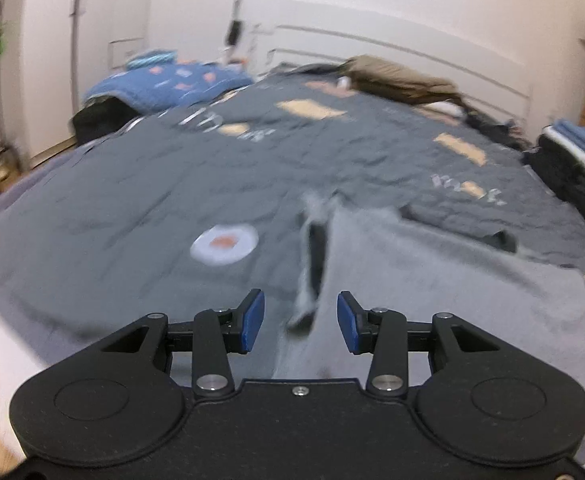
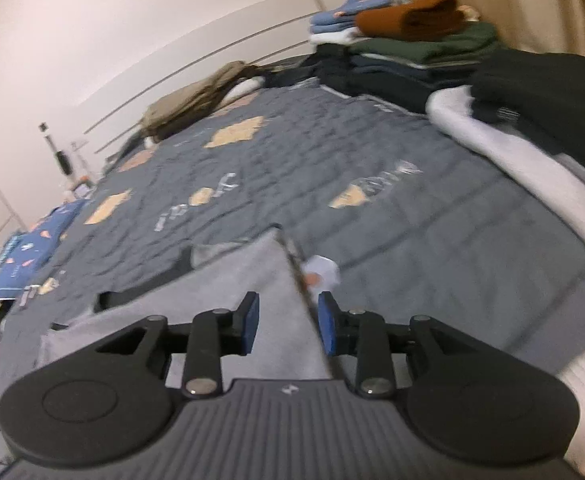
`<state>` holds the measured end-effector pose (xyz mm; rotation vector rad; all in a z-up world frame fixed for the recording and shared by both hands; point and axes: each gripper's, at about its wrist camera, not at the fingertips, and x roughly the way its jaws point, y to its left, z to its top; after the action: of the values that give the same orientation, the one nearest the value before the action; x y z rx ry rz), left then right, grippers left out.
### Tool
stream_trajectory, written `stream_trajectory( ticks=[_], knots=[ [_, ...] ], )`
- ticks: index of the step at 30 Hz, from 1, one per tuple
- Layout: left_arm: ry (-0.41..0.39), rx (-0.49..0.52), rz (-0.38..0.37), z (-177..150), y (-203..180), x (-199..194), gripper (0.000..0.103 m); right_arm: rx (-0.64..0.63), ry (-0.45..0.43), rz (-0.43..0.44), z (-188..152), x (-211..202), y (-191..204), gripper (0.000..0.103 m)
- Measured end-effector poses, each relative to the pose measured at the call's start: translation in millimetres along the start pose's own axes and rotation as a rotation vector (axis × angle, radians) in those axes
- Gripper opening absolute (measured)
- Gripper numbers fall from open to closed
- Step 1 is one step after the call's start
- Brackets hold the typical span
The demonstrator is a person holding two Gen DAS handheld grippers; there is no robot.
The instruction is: Fold clothes
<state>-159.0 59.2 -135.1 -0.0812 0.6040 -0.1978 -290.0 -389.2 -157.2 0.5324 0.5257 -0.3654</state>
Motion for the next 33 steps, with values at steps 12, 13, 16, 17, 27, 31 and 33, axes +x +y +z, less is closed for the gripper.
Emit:
stream_trajectory(
  ticks=[12, 13, 16, 17, 27, 31, 33],
  knots=[
    [-0.072, 0.133, -0.102, 48.7, -29.7, 81.3, 0.064, -0.206, 0.051, 0.119, 57.8, 87.8, 53.5, 0.039],
    [-0.067, 0.137, -0.102, 51.1, -31.9, 88.3, 0.064, -0.217, 0.052, 0.128, 61.3, 95.3, 57.6, 0.039],
    [-0.058, 0.151, -0.098, 56.8, -38.7, 106.8, 0.064, -0.242, 0.069, 0.136, 68.4, 112.9, 65.9, 0.039],
    [-0.055, 0.161, -0.095, 58.8, -41.3, 113.4, 0.064, -0.246, 0.073, 0.141, 69.6, 117.4, 67.1, 0.040],
    [0.050, 0.191, -0.118, 66.2, -42.9, 170.6, 0.044, -0.330, 0.134, 0.133, 63.5, 145.6, 63.0, 0.041],
    [0.086, 0.182, -0.106, 61.0, -35.0, 182.6, 0.043, -0.333, 0.151, 0.111, 62.2, 150.1, 50.1, 0.041],
    [0.101, 0.169, -0.092, 60.4, -30.4, 188.1, 0.043, -0.321, 0.164, 0.107, 61.6, 152.5, 43.9, 0.042]
  ],
)
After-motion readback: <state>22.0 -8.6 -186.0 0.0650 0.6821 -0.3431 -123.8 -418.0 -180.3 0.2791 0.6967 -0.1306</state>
